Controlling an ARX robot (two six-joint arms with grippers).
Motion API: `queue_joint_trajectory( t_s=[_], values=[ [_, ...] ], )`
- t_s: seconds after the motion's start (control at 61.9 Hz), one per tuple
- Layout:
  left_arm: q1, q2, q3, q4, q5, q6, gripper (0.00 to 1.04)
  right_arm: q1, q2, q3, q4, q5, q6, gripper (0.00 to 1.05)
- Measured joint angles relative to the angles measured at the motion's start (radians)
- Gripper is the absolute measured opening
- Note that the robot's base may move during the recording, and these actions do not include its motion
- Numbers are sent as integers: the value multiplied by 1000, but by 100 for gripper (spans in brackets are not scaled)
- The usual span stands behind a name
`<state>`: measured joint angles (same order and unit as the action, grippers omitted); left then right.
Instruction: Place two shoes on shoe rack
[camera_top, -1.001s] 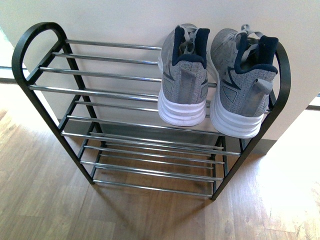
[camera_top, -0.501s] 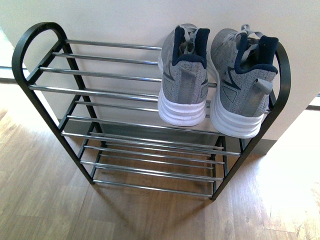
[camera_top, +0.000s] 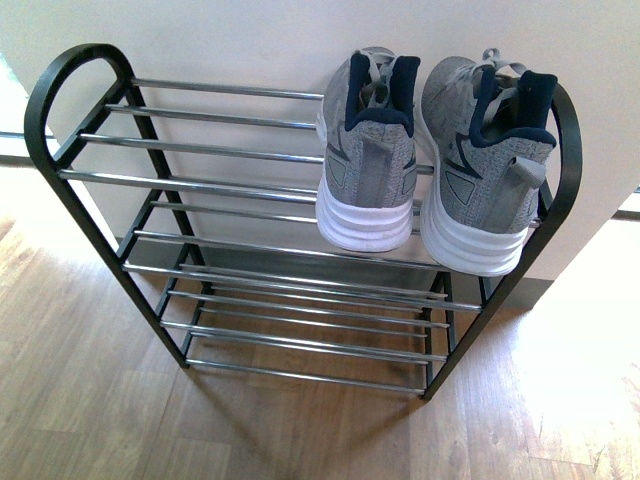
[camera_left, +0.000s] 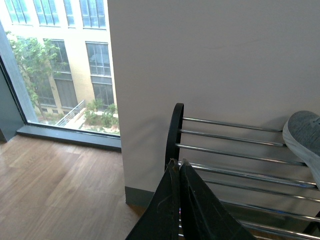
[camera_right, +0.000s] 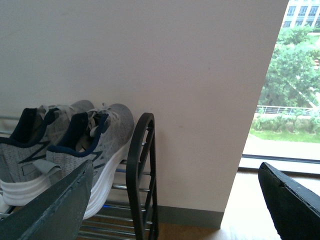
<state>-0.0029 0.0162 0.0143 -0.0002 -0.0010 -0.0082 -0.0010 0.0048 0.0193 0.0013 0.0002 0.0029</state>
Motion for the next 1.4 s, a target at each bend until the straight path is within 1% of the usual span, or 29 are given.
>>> queue_joint_trajectory(
  t_s=[0.032, 0.081, 0.113, 0.161, 0.194, 0.275, 0.388, 0.436, 0.468, 0.517, 0.533, 0.597, 1.405],
  values=[
    [0, 0, 0, 0, 0, 0, 13, 0, 0, 0, 0, 0, 0, 96],
    [0, 0, 0, 0, 0, 0, 20, 0, 0, 0, 0, 0, 0, 96],
    [0, 0, 0, 0, -2, 0, 27, 0, 0, 0, 0, -4, 0, 96],
    [0, 0, 0, 0, -2, 0, 34, 0, 0, 0, 0, -4, 0, 96],
    [0, 0, 0, 0, -2, 0, 42, 0, 0, 0, 0, -4, 0, 96],
    [0, 0, 0, 0, -2, 0, 54, 0, 0, 0, 0, -3, 0, 96],
    [0, 0, 0, 0, 2, 0, 76, 0, 0, 0, 0, 3, 0, 96],
    [0, 0, 0, 0, 2, 0, 82, 0, 0, 0, 0, 2, 0, 96],
    [0, 0, 0, 0, 1, 0, 90, 0, 0, 0, 0, 2, 0, 96],
    [0, 0, 0, 0, 1, 0, 96, 0, 0, 0, 0, 1, 0, 96],
    [0, 0, 0, 0, 1, 2, 97, 0, 0, 0, 0, 1, 0, 96],
    [0, 0, 0, 0, 2, 2, 95, 0, 0, 0, 0, 1, 0, 96],
    [0, 0, 0, 0, 1, 3, 95, 0, 0, 0, 0, 0, 0, 96]
  ],
)
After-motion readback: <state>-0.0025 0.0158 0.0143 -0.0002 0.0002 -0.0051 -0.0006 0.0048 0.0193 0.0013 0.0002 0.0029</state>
